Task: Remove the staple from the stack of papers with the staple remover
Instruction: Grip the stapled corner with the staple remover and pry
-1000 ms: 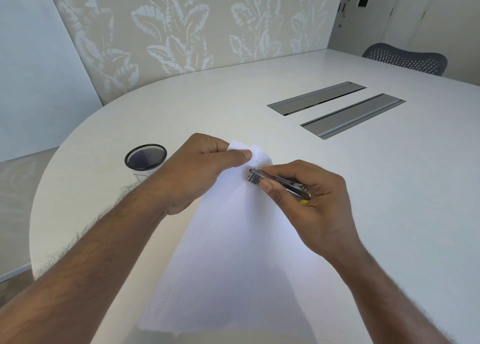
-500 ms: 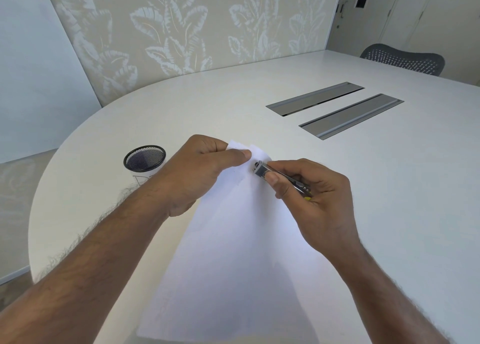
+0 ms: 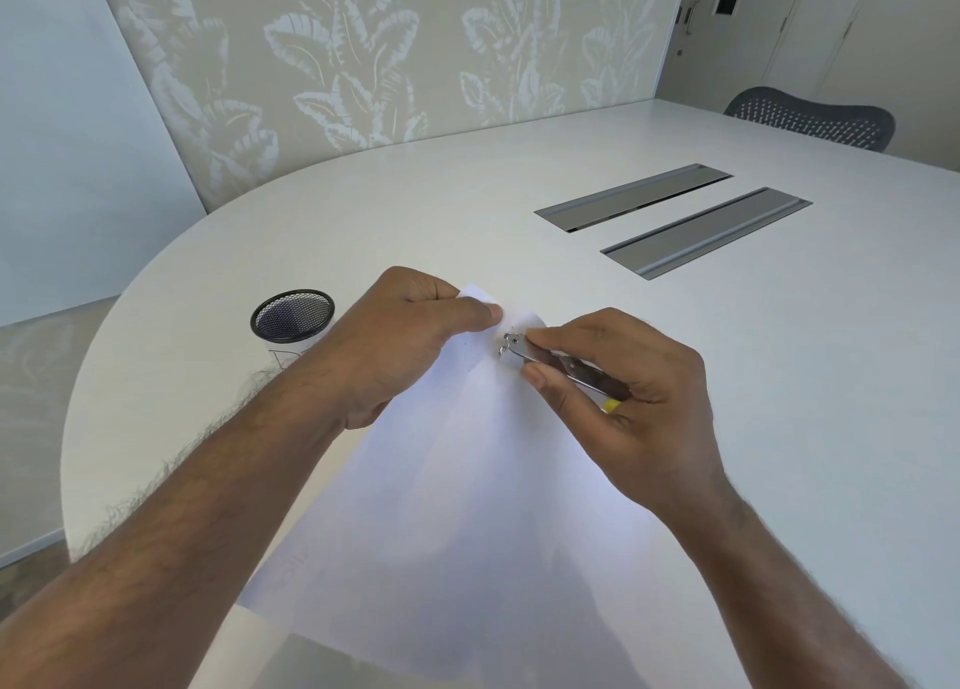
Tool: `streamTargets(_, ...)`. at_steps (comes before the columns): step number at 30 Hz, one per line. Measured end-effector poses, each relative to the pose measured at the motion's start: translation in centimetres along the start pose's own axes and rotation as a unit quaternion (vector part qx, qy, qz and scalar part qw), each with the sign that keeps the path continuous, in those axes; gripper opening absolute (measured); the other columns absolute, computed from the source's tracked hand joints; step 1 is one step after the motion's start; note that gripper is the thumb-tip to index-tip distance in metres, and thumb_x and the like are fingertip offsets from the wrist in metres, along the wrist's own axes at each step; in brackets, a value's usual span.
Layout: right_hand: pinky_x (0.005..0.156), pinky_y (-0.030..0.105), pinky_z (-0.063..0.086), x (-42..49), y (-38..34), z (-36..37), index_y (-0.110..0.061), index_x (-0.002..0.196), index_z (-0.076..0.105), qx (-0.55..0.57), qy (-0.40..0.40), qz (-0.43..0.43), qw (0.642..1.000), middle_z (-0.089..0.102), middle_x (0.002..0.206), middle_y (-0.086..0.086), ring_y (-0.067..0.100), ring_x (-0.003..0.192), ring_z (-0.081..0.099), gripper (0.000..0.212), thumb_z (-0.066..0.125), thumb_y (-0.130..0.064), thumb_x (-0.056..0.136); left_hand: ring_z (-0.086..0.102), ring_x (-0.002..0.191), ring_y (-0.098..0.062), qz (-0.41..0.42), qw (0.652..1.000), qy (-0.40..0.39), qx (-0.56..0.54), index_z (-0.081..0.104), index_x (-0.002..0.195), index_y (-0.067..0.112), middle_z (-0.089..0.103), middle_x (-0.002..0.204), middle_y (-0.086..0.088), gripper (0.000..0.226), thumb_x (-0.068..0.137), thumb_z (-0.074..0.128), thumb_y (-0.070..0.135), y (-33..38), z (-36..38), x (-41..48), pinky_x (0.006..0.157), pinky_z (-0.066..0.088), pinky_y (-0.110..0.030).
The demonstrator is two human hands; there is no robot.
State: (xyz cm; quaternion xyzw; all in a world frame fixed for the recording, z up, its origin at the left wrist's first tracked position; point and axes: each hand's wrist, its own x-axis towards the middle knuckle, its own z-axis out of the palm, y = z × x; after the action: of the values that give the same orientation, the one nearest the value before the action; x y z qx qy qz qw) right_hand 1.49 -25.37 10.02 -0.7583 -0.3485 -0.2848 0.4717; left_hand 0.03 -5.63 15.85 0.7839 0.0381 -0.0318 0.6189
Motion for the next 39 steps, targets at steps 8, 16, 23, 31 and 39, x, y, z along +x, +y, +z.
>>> streamTargets(8,0.07,0.037,0.034,0.2,0.6,-0.3,-0.012,0.099,0.078,-0.178,-0.008,-0.156,0.972,0.072,0.085,0.003,0.022,0.071,0.066,0.015,0.072,-0.02,0.089,0.023,0.072,-0.033,-0.014,0.999,0.028,0.013,0.044,0.07,-0.013,0.035,0.08,-0.01,0.058,0.072,0.074,0.036,-0.1,0.4,0.0,0.067,0.019,-0.045)
streamTargets(16,0.072,0.037,0.041,-0.9,0.1,0.2,-0.012,0.1,0.076,-0.122,0.014,-0.095,0.988,0.073,0.09,-0.003,0.015,0.079,0.067,0.017,0.069,-0.023,0.09,0.018,0.064,-0.036,0.007,0.999,0.052,-0.011,0.037,0.066,-0.01,0.03,0.071,-0.01,0.057,0.083,0.077,0.028,0.1,-0.4,0.3,0.066,0.015,-0.043)
streamTargets(23,0.068,0.014,0.046,-0.5,-0.6,0.4,-0.029,0.099,0.074,0.092,0.021,0.112,0.989,0.072,0.083,-0.02,0.01,0.075,0.068,0.013,0.068,-0.023,0.089,0.047,0.082,-0.031,0.034,0.998,-0.004,-0.045,0.062,0.1,-0.019,0.056,0.09,-0.015,0.053,0.079,0.072,0.029,-0.2,-0.1,0.0,0.077,0.032,-0.042)
streamTargets(31,0.063,0.015,0.049,0.1,-1.0,0.1,-0.027,0.095,0.076,0.134,-0.009,0.164,0.977,0.074,0.08,-0.006,0.014,0.063,0.066,0.011,0.068,-0.022,0.09,0.04,0.088,-0.027,0.068,0.997,-0.038,0.01,0.061,0.102,-0.021,0.048,0.096,-0.01,0.063,0.078,0.064,0.037,-0.4,-0.2,0.2,0.079,0.027,-0.042)
streamTargets(39,0.054,0.014,0.043,0.7,-1.1,-0.3,-0.02,0.088,0.077,0.21,-0.024,0.238,0.948,0.073,0.074,0.003,0.016,0.055,0.059,0.013,0.065,-0.025,0.089,0.041,0.088,-0.022,0.125,0.987,-0.059,0.082,0.071,0.102,-0.006,0.051,0.093,-0.006,0.046,0.083,0.062,0.035,-1.3,-0.4,0.3,0.08,0.029,-0.04)
